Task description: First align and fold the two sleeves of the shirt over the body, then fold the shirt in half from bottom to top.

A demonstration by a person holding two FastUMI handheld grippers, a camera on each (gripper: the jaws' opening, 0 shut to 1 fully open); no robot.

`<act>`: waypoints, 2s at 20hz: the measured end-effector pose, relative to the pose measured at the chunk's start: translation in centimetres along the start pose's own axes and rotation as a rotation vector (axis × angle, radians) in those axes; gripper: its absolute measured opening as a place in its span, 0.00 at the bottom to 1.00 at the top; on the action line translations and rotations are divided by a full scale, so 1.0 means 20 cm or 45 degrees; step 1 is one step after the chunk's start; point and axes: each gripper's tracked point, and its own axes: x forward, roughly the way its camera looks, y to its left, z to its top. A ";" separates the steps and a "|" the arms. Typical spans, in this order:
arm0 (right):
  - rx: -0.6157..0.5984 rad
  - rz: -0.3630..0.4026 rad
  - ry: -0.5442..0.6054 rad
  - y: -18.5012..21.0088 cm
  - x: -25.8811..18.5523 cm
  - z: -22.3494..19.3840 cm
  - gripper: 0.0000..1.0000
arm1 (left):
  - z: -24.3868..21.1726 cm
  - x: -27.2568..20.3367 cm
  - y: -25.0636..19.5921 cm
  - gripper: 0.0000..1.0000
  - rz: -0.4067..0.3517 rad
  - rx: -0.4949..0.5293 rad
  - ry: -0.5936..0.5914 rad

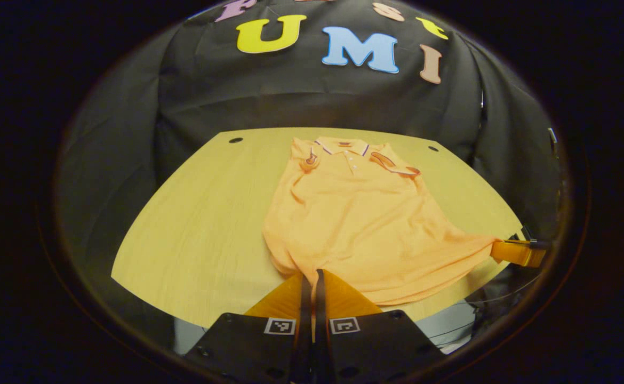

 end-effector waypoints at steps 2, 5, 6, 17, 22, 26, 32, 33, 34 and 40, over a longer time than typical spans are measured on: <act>0.016 -0.005 -0.021 -0.01 -0.01 0.09 0.01 | 0.07 0.01 -0.01 0.10 -0.005 -0.007 -0.017; 0.018 -0.007 -0.061 -0.01 0.00 0.24 0.01 | 0.21 0.04 -0.02 0.10 -0.016 -0.030 -0.065; 0.018 -0.009 -0.077 -0.01 0.01 0.30 0.01 | 0.27 0.06 -0.02 0.09 -0.023 -0.039 -0.079; -0.020 -0.025 -0.195 0.06 0.29 0.90 0.01 | 0.86 0.44 0.01 0.09 -0.079 -0.090 -0.172; -0.069 -0.075 -0.211 0.04 0.48 1.13 0.01 | 1.08 0.66 0.03 0.10 -0.111 -0.062 -0.182; -0.108 -0.109 -0.229 0.05 0.61 1.30 0.01 | 1.21 0.83 0.03 0.09 -0.138 -0.050 -0.180; -0.150 -0.174 -0.232 0.06 0.85 1.49 0.01 | 1.42 1.10 0.05 0.09 -0.167 -0.010 -0.223; -0.152 -0.180 -0.232 0.07 0.89 1.52 0.01 | 1.45 1.15 0.05 0.09 -0.171 -0.003 -0.231; -0.156 -0.188 -0.229 0.07 0.93 1.54 0.05 | 1.48 1.20 0.06 0.09 -0.167 0.005 -0.245; -0.148 -0.225 -0.229 0.04 1.18 1.64 0.01 | 1.58 1.43 0.07 0.09 -0.155 0.017 -0.317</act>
